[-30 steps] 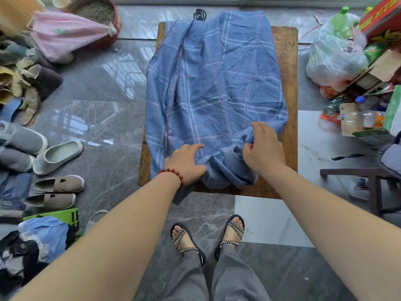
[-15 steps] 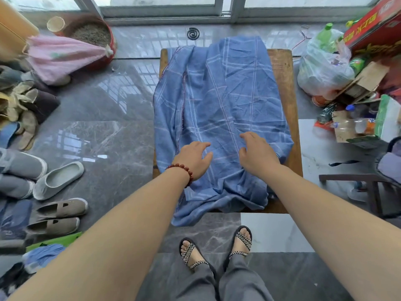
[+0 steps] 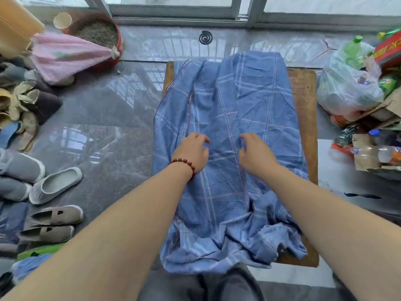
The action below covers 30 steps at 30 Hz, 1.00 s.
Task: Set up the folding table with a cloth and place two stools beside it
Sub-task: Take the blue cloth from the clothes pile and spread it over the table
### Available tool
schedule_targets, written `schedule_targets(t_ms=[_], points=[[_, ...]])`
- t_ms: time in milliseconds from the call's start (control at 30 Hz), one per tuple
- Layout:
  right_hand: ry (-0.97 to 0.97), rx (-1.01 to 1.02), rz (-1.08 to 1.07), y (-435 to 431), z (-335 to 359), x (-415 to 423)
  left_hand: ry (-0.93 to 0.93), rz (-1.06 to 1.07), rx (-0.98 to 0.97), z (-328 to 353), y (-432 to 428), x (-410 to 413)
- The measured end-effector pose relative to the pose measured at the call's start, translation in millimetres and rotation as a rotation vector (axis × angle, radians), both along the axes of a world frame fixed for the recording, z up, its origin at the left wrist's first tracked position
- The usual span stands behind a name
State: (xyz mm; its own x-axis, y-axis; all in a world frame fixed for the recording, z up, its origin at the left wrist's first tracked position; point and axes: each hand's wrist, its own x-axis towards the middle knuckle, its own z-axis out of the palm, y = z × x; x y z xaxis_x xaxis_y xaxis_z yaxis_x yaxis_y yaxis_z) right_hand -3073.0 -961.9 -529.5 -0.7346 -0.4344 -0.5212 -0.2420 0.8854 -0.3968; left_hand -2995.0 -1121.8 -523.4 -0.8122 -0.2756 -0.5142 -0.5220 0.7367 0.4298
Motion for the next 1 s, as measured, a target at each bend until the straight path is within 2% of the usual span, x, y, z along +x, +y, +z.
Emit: schedule_targets(t_ms=[167,267,333,467,533,633,867,1000], points=[[0.003,-0.003,0.040,-22.0,-17.2,-28.2,0.027,-0.073,-0.141,-16.1,-11.7,-26.3],[0.142,0.079,0.091,-28.2,-29.3,-46.6,-0.005,-0.200,-0.355,-23.5,-25.3,-41.6],[0.198,0.165,0.081,-27.0,-37.6,-57.5,-0.078,-0.197,-0.420,-27.2,-32.1,-49.9],[0.239,0.180,-0.123,-28.3,-49.8,-69.9,-0.245,-0.055,-0.325,-33.5,-43.1,-61.8],[0.254,0.200,-0.229,-30.6,-53.9,-73.0,-0.222,-0.035,-0.310,-37.1,-45.7,-64.2],[0.224,0.245,-0.327,-29.6,-58.8,-76.6,-0.146,-0.128,-0.329,-43.3,-46.5,-66.2],[0.170,0.291,-0.224,-28.1,-61.9,-82.5,-0.127,-0.168,-0.308,-45.6,-57.8,-62.4],[0.138,0.344,-0.252,-19.8,-56.9,-83.0,-0.183,-0.139,-0.367,-45.0,-73.2,-51.1]])
